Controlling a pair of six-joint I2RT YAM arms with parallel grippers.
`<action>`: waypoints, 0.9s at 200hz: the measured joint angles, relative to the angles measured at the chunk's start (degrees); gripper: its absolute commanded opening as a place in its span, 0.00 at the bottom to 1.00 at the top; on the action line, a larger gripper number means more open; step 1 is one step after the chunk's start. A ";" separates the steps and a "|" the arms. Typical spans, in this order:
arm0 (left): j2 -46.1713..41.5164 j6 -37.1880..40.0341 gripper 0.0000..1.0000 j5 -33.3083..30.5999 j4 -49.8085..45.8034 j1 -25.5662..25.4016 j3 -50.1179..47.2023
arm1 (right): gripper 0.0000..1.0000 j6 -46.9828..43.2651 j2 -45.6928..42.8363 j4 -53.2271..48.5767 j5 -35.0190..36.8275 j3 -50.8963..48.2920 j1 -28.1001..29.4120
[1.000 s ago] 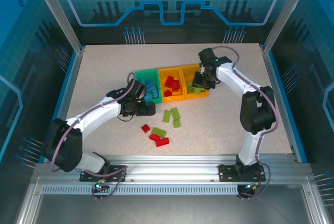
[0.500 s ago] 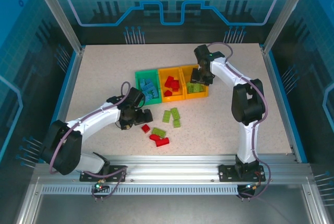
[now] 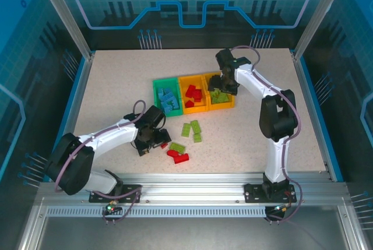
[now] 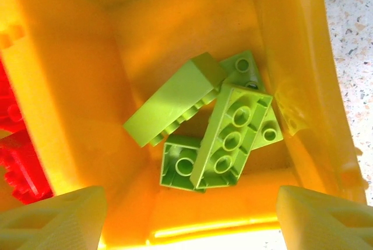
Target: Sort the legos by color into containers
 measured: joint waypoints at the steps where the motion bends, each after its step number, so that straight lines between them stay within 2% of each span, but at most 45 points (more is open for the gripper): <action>1: 0.07 -0.11 0.91 0.02 0.00 0.00 0.00 | 0.78 0.00 -0.11 0.04 0.00 -0.07 0.02; 42: 2.91 -3.08 0.87 0.04 1.77 -0.15 0.55 | 0.78 0.17 -4.22 1.16 0.04 -1.86 1.44; 107: 6.95 -4.52 0.81 -0.20 3.43 -0.44 2.71 | 0.79 -1.01 -10.62 1.44 4.26 -6.43 0.79; 145: 7.39 -4.87 0.66 -0.94 2.56 -0.59 2.84 | 0.79 -1.36 -12.59 1.51 4.33 -10.03 -1.68; 180: 7.69 -4.59 0.47 -1.44 2.14 -0.72 2.97 | 0.79 -1.36 -13.35 1.84 4.31 -12.09 -2.82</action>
